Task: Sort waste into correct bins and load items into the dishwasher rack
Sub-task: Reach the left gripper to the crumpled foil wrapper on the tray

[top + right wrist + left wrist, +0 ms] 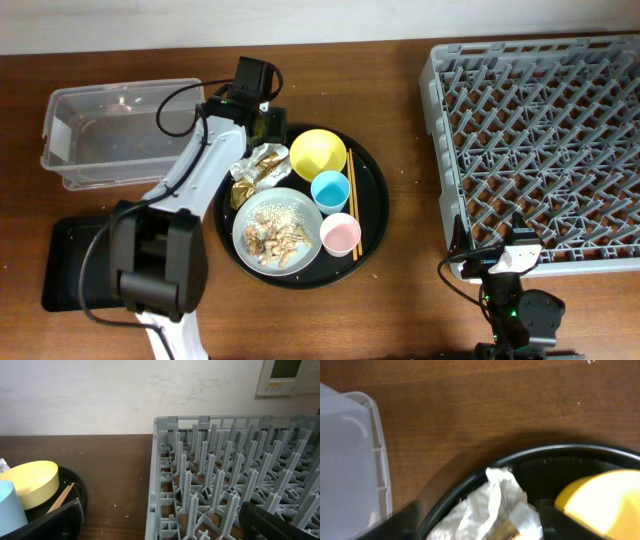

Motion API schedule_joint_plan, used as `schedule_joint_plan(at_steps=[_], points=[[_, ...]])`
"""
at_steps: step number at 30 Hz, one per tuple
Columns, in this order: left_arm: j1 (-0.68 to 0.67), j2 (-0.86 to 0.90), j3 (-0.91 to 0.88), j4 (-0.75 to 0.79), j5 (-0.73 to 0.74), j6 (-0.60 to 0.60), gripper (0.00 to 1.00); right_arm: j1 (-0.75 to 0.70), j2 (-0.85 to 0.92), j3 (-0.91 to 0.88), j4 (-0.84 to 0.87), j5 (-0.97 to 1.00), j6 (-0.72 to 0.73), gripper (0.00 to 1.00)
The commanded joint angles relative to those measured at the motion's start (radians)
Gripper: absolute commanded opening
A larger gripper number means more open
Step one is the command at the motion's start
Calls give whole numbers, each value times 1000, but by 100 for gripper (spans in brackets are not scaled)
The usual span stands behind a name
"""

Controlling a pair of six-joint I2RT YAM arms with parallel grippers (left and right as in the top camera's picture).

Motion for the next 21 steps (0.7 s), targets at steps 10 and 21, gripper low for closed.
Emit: schedule_joint_plan(at_steps=[10,21], points=[[0,169,9,22,31,-80,35,-6,-6,-5,-6,4,-3,98],[0,-36,140,-225,31,-81,1,-6,-6,-5,-6,4,-3,98]])
